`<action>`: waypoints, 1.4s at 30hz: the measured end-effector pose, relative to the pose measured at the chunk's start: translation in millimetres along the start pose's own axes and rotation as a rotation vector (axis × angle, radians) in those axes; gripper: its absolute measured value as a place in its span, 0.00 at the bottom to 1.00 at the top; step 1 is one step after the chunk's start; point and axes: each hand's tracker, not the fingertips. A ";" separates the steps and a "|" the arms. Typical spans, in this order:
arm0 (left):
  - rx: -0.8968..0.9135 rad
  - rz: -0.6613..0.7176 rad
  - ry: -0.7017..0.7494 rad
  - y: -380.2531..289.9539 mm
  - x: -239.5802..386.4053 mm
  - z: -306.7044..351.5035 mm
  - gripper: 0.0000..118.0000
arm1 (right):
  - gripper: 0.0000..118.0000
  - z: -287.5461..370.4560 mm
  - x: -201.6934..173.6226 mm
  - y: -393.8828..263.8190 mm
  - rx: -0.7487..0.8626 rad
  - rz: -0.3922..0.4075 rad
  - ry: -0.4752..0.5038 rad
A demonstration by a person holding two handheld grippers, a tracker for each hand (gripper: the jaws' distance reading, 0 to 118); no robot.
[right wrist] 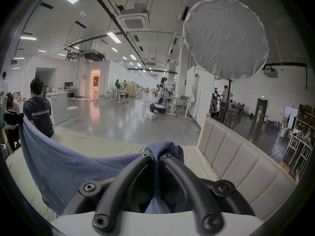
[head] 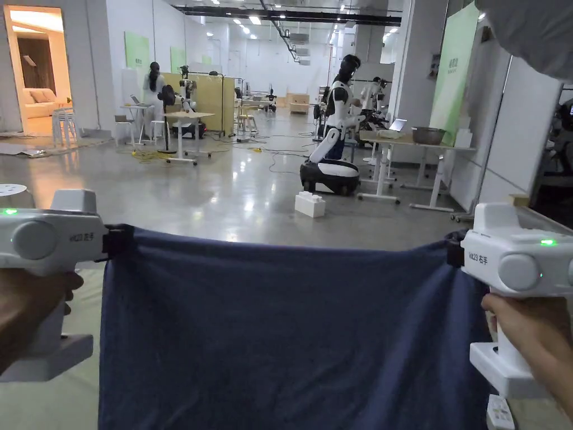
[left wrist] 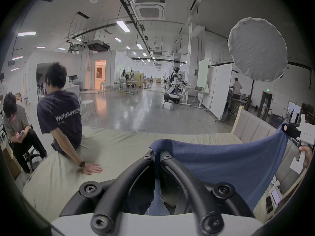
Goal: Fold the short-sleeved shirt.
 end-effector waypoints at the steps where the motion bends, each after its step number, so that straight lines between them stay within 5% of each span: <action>1: 0.009 -0.002 0.005 7.6 -0.1 0.6 0.05 | 0.05 -1.6 -1.0 9.8 0.010 0.008 -0.004; 23: 0.175 -0.066 0.135 131.5 -0.5 -40.1 0.05 | 0.05 -44.7 -26.8 140.1 0.280 0.079 -0.094; 33: 0.118 -0.070 0.119 65.9 -4.1 -32.8 0.05 | 0.05 -33.1 -28.9 62.8 0.202 0.115 -0.066; 42: 0.061 -0.026 0.058 -40.0 -8.0 26.7 0.05 | 0.05 40.5 -32.1 -32.2 0.101 0.130 -0.032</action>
